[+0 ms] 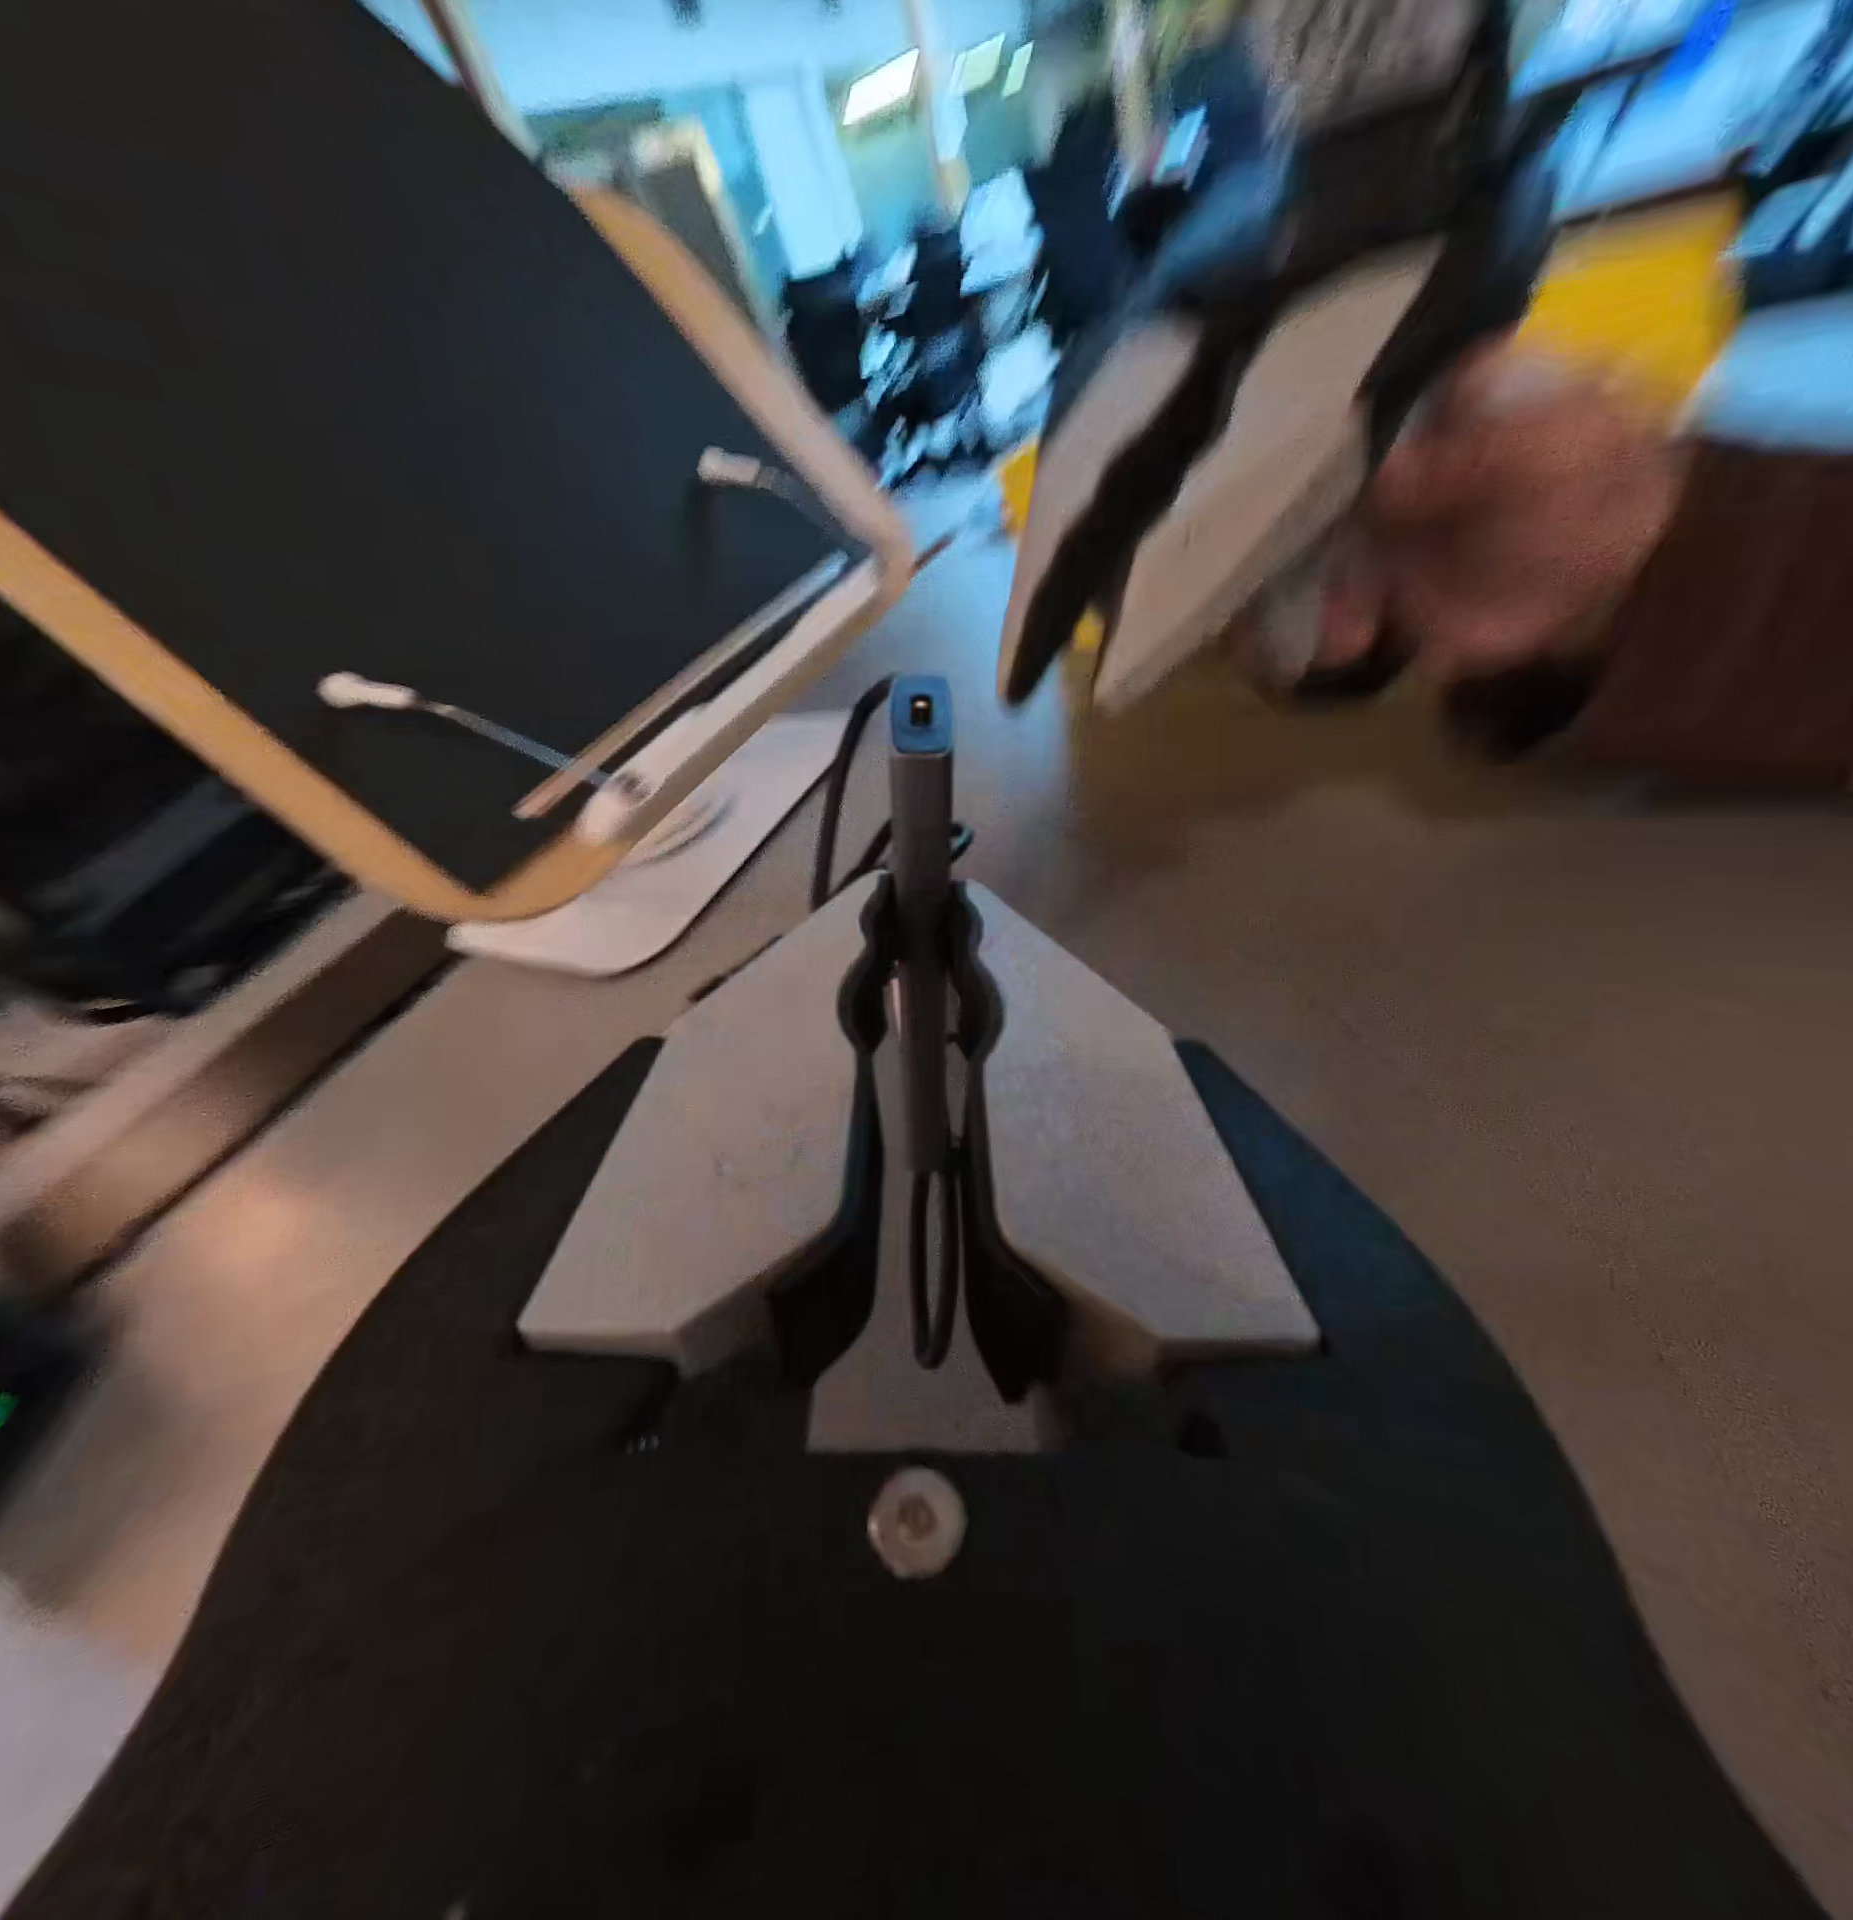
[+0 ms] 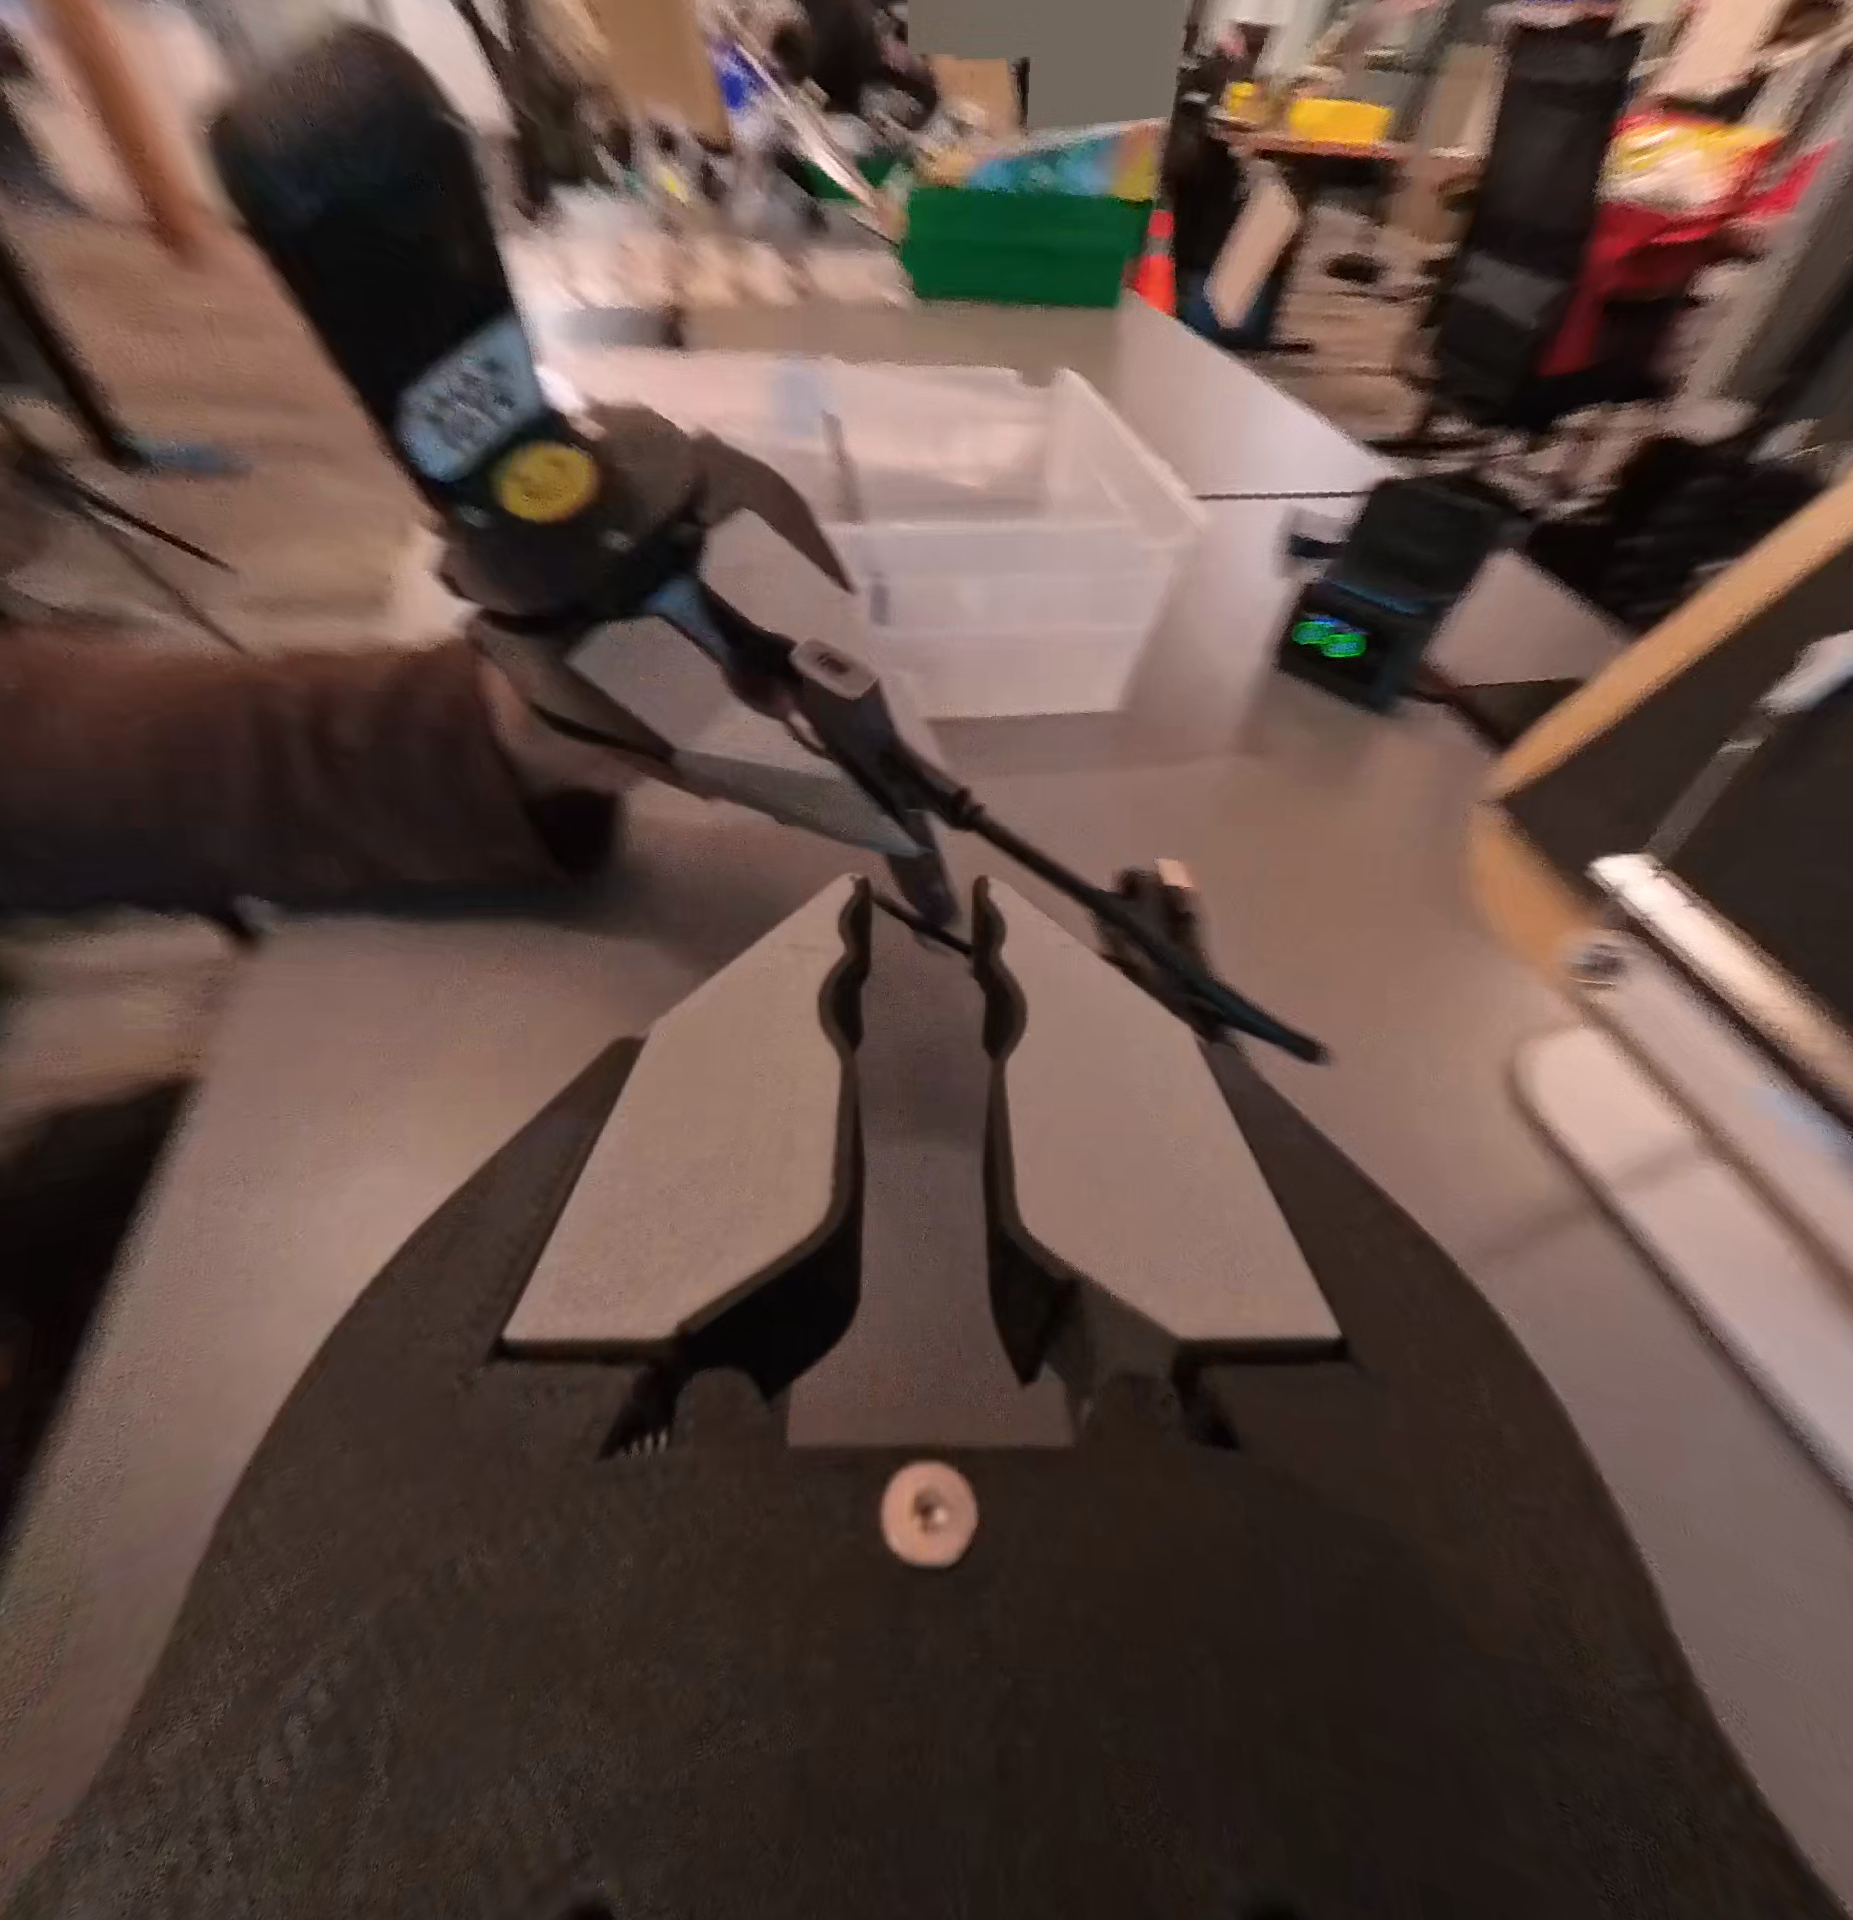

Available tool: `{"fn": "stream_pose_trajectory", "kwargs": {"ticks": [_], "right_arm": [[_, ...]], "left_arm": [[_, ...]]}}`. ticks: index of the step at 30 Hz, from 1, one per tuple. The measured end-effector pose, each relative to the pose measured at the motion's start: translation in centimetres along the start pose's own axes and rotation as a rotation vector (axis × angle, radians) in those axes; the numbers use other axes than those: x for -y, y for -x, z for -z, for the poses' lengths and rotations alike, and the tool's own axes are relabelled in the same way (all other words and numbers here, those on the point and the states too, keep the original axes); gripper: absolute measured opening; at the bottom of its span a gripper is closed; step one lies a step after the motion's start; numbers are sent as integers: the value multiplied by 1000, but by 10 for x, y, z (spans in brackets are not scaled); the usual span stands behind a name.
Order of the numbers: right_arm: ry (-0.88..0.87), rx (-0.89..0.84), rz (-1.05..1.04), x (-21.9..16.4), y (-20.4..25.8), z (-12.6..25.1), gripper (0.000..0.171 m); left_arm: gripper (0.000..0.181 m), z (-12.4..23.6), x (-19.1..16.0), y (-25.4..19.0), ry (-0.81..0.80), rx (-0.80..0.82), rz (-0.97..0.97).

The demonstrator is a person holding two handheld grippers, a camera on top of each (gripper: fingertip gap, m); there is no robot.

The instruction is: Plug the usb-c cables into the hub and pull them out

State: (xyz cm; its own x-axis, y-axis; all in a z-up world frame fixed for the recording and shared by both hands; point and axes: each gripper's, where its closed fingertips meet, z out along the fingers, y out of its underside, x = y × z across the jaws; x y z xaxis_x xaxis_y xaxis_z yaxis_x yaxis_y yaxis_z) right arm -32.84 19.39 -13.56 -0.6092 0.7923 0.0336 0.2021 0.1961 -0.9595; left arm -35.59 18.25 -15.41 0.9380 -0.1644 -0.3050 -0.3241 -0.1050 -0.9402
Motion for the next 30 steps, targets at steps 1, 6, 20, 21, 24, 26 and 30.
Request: {"fn": "stream_pose_trajectory", "kwargs": {"ticks": [1, 6, 20, 21, 24, 26, 30], "right_arm": [[25, -71, 72, -1, -6, 4, 19], [93, -127, 380, -11, 16, -3, 1], [209, -101, 455, -28, 23, -5, 24], [228, -89, 462, -32, 25, -6, 14], [256, -75, 497, -38, 30, -11, 5], [249, -61, 498, -37, 33, -13, 5], [243, -63, 499, -38, 32, -14, 5]], "left_arm": [[6, 0, -10, 3, 66, 45, -94], [6, -10, -18, -24, 126, -33, -253], [6, -4, -20, -47, 109, -217, -205], [6, -5, -21, -49, 110, -222, -209], [6, -6, -21, -55, 106, -244, -220], [6, -6, -21, -57, 103, -254, -220], [6, -8, -22, -56, 107, -246, -215]]}}
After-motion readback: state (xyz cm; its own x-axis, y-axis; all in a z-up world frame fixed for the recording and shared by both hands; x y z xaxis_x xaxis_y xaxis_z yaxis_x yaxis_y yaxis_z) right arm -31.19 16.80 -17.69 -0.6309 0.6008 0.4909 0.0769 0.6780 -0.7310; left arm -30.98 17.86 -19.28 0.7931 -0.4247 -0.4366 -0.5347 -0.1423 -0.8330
